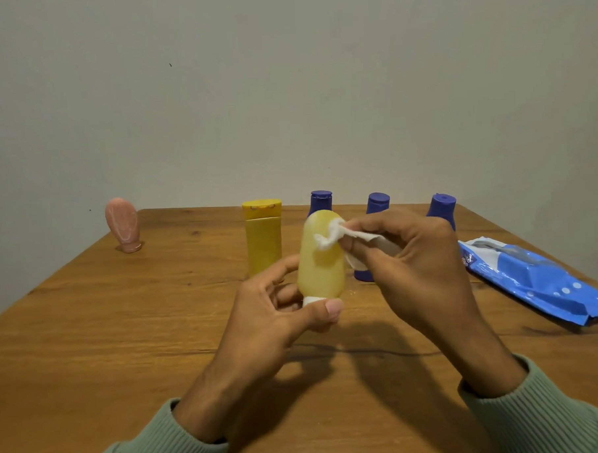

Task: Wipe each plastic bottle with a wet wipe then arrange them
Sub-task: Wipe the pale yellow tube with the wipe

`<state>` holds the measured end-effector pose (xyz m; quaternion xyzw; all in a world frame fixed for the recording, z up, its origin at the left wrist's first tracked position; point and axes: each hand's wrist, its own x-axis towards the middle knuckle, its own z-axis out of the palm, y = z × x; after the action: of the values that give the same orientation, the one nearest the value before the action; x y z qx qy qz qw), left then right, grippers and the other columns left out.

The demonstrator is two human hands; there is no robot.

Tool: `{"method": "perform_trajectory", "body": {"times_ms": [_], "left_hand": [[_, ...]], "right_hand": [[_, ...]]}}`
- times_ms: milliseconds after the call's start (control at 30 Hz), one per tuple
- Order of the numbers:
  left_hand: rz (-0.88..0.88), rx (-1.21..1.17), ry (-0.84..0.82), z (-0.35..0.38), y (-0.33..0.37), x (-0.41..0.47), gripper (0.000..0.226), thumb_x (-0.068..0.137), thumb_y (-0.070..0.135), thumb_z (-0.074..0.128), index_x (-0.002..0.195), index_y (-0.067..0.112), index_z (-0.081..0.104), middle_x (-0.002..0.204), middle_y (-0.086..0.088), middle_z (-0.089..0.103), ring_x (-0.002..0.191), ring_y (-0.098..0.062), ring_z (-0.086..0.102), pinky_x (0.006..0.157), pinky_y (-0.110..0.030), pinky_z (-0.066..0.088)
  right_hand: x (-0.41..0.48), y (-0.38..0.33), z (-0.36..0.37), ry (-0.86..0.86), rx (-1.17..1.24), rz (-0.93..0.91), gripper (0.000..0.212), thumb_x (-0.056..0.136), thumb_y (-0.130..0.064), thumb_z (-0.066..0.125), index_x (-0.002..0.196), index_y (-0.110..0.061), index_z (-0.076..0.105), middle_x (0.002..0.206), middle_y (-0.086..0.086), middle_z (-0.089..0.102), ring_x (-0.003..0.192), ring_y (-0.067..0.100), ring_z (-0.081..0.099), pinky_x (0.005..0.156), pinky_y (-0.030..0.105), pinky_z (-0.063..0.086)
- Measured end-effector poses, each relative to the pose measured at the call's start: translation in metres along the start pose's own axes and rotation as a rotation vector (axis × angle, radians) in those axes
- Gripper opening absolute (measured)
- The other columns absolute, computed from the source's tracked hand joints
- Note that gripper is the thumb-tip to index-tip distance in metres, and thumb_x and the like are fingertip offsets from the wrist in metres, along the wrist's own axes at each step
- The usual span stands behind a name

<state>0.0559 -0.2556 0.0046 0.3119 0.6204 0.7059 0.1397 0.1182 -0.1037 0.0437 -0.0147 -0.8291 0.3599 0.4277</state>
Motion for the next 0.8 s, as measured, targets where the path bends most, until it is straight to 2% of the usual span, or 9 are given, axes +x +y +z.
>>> {"method": "perform_trajectory", "body": {"times_ms": [100,367,533,700,800], "left_hand": [[-0.015,-0.104,0.015,-0.002,0.004,0.001,0.056,0.064,0.01,0.075,0.117,0.017,0.06,0.095,-0.016,0.075,0.081,-0.033,0.073,0.068,-0.031,0.06],[-0.103,-0.343,0.044,-0.006,0.008,0.005,0.061,0.062,0.005,0.072,0.12,0.012,0.054,0.101,-0.016,0.075,0.088,-0.026,0.073,0.069,-0.031,0.061],[-0.203,-0.46,0.024,-0.003,0.012,0.003,0.064,0.069,0.011,0.075,0.127,0.007,0.049,0.102,-0.021,0.073,0.084,-0.033,0.073,0.067,-0.034,0.062],[-0.241,-0.538,-0.032,-0.002,0.013,0.001,0.058,0.076,0.011,0.074,0.129,0.004,0.049,0.104,-0.022,0.072,0.089,-0.035,0.072,0.069,-0.035,0.062],[-0.236,-0.524,-0.084,-0.004,0.01,0.002,0.053,0.083,0.012,0.069,0.132,0.009,0.049,0.115,-0.022,0.069,0.101,-0.037,0.069,0.082,-0.04,0.06]], "right_hand": [[-0.003,-0.006,0.002,-0.148,0.08,0.09,0.019,0.079,-0.019,0.071,0.093,-0.033,0.069,0.09,-0.019,0.065,0.086,-0.006,0.059,0.067,0.008,0.049],[-0.001,-0.012,-0.006,-0.408,0.125,0.171,0.014,0.076,-0.025,0.072,0.088,-0.032,0.072,0.083,-0.014,0.07,0.082,-0.003,0.063,0.067,0.015,0.054],[0.001,-0.009,-0.011,-0.238,0.235,0.21,0.015,0.077,-0.02,0.073,0.09,-0.027,0.072,0.086,-0.011,0.071,0.082,0.0,0.065,0.067,0.02,0.056],[-0.001,-0.008,-0.004,-0.252,0.233,0.208,0.016,0.077,-0.021,0.073,0.091,-0.027,0.072,0.086,-0.013,0.07,0.084,-0.003,0.063,0.064,0.011,0.051],[-0.002,-0.009,-0.003,-0.224,0.238,0.189,0.016,0.076,-0.022,0.073,0.089,-0.032,0.071,0.086,-0.015,0.07,0.086,-0.004,0.062,0.063,0.01,0.05]]}}
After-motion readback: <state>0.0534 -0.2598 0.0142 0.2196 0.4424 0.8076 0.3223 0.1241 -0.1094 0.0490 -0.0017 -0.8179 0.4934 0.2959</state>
